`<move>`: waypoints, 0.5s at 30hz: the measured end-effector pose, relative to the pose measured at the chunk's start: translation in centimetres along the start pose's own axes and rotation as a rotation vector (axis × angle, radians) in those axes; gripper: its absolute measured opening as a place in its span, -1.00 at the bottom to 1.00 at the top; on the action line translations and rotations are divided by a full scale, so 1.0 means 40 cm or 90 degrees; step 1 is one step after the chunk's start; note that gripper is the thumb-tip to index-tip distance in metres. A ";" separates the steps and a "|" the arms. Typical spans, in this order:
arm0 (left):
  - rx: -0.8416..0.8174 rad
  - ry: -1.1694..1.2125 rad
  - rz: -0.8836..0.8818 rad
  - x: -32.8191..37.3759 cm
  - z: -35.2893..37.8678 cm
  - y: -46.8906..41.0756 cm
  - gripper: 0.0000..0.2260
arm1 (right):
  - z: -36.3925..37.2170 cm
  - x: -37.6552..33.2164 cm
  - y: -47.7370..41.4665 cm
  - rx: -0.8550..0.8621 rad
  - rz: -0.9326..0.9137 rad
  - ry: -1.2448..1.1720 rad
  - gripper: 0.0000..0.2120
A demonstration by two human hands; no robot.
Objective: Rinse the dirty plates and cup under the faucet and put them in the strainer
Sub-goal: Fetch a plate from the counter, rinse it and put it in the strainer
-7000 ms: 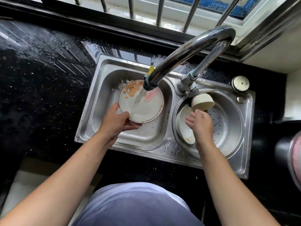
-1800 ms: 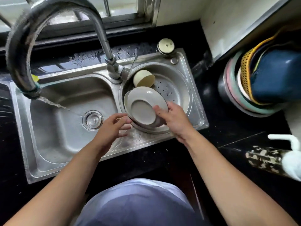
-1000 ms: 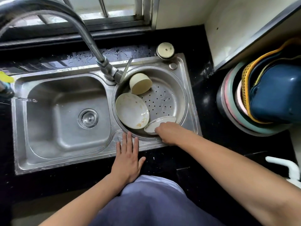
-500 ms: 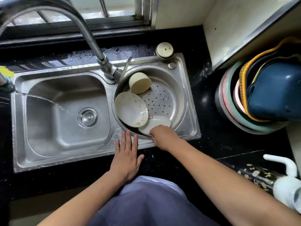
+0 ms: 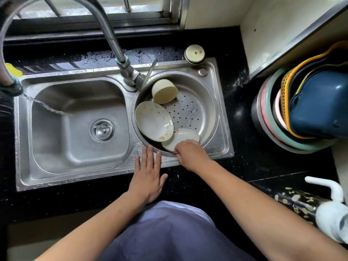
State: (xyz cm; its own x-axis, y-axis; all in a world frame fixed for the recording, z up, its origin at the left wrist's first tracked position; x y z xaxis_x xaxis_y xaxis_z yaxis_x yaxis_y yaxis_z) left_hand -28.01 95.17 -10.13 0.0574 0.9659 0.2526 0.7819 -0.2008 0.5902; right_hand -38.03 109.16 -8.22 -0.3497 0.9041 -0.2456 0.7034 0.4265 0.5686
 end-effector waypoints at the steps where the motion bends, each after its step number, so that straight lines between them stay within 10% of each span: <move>1: -0.001 0.001 -0.001 0.000 0.001 0.000 -0.27 | 0.001 0.000 0.000 0.002 -0.002 -0.001 -0.79; 9: -0.018 -0.006 -0.002 0.001 -0.008 0.002 -0.27 | -0.007 0.014 0.022 0.044 0.006 -0.095 -0.67; 15: -0.035 0.036 0.050 -0.021 -0.032 0.008 -0.31 | -0.106 0.081 0.102 0.307 0.229 -0.435 -0.68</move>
State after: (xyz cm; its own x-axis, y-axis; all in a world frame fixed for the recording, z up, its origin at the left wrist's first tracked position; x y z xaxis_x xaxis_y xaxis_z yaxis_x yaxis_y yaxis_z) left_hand -28.61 94.08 -9.18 0.0816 0.9362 0.3417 0.7405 -0.2864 0.6079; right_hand -38.91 113.72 -3.38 0.2755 0.7374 -0.6167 0.9355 -0.0582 0.3484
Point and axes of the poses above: each hand's wrist, its own y-axis away from the middle knuckle, its own z-axis out of the palm, x = y × z, the point moved 6 cm from there along -y, towards the middle knuckle, and after that the axes turned 1 degree about -x, right-handed, at the moved point
